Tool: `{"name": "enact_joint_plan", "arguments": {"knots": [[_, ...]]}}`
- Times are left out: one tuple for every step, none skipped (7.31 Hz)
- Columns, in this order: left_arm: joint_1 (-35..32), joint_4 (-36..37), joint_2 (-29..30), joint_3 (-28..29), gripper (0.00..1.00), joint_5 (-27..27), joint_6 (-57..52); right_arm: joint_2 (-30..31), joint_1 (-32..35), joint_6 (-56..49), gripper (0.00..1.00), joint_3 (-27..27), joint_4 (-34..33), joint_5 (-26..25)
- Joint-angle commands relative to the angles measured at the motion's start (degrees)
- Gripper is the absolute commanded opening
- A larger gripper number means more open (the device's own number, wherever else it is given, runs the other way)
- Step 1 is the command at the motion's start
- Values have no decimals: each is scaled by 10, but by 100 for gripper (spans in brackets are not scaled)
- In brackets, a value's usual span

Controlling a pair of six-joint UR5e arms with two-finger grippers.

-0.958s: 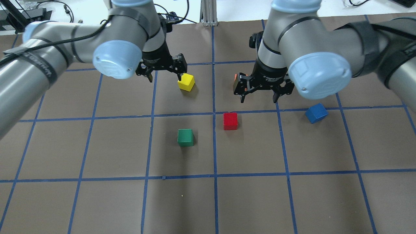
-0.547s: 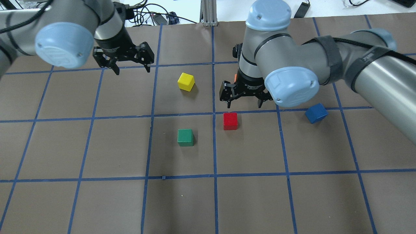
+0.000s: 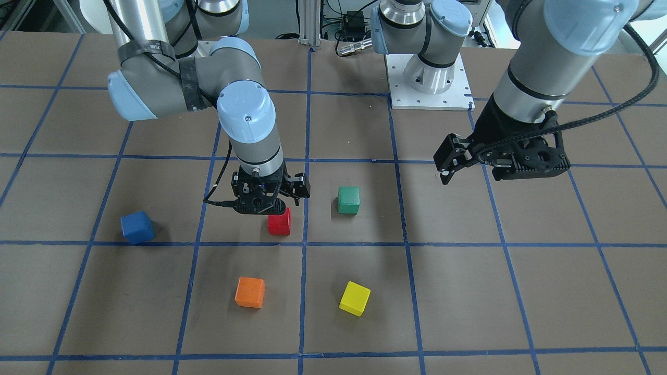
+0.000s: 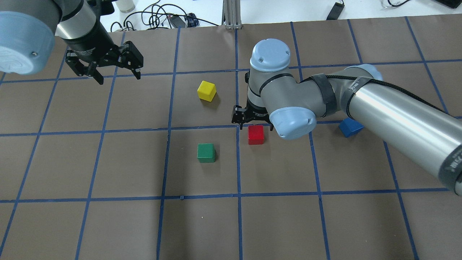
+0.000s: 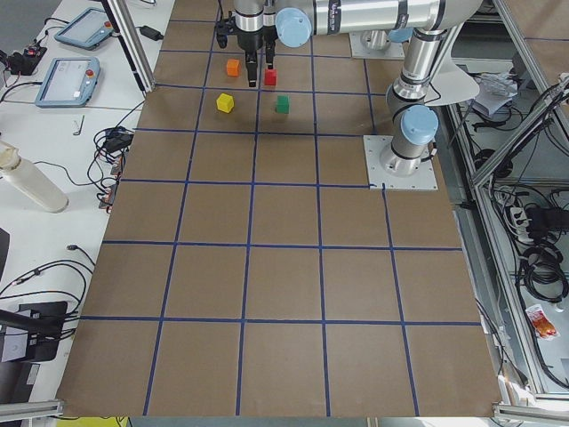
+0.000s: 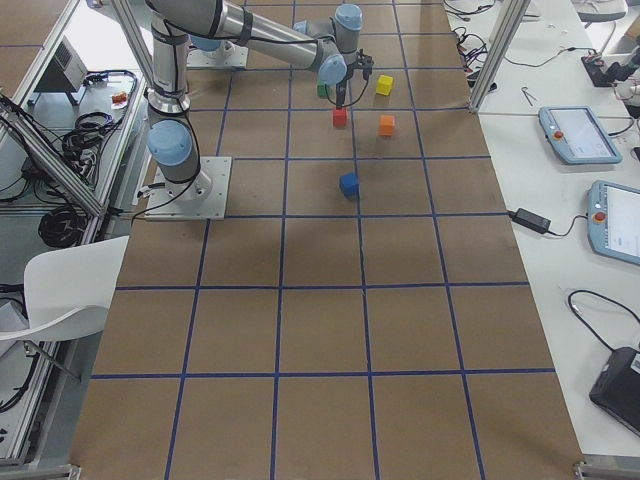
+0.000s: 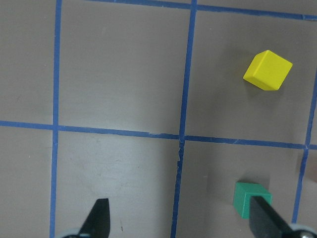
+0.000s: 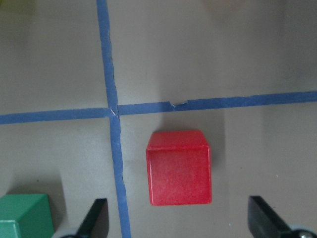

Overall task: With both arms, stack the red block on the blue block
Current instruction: 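Lower the right gripper onto the red cube and close it while the left gripper withdraws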

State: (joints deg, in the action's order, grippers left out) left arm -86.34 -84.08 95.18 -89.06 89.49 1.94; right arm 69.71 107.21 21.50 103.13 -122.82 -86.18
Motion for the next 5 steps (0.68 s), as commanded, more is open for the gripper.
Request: {"name": "enact_joint_plan", "arguments": {"knots": [[0, -3, -3, -4, 100, -1, -3, -39, 1, 12, 100, 5, -24, -1], [0, -3, -3, -6, 100, 0, -4, -47, 1, 12, 88, 4, -31, 0], [0, -3, -2, -6, 100, 0, -4, -50, 1, 11, 64, 2, -32, 0], [0, -3, 1, -6, 100, 0, -4, -49, 1, 7, 43, 3, -30, 0], [0, -3, 3, -6, 100, 0, -4, -42, -1, -5, 29, 4, -17, -7]]}}
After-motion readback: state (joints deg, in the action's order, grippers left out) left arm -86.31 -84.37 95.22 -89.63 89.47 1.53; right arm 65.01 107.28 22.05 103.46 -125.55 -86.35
